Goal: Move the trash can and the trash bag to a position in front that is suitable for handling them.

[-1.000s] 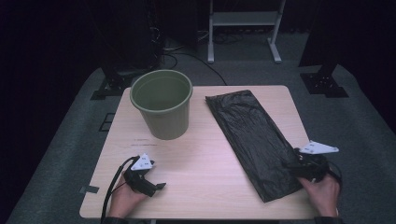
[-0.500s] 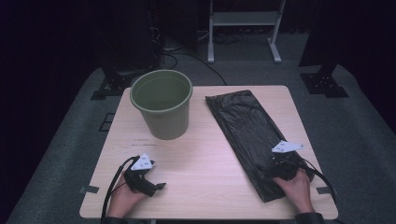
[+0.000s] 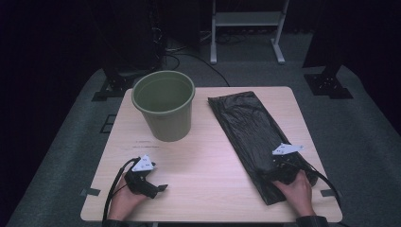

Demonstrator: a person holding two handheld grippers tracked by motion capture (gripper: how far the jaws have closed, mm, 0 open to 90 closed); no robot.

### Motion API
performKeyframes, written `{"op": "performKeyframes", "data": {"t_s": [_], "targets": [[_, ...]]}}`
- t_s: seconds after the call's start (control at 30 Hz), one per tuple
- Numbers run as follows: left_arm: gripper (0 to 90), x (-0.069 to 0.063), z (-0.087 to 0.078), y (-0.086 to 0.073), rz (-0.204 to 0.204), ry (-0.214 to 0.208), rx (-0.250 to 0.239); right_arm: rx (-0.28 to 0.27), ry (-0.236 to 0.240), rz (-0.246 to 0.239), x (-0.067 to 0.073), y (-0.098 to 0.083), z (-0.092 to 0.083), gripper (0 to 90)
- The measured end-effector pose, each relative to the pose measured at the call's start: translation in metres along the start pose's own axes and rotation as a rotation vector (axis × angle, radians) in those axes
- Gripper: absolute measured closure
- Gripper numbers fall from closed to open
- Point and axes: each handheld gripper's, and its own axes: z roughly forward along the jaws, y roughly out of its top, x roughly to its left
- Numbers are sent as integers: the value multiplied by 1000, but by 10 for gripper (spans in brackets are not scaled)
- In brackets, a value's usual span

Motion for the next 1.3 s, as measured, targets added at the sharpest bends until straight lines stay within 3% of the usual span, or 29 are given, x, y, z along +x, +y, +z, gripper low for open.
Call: {"op": "performKeyframes", "data": {"t_s": [0.17,0.57,0.93,1.3], "targets": [[0,2,-9,2,-25,8,-44,0,0,0,0,0,0,10],[0,4,-28,19,-54,2,-69,0,0,0,0,0,0,10],[0,9,-48,39,-64,28,-90,0,1,0,0,0,0,10],[0,20,-68,58,-101,57,-112,0,1,0,0,0,0,10]]}}
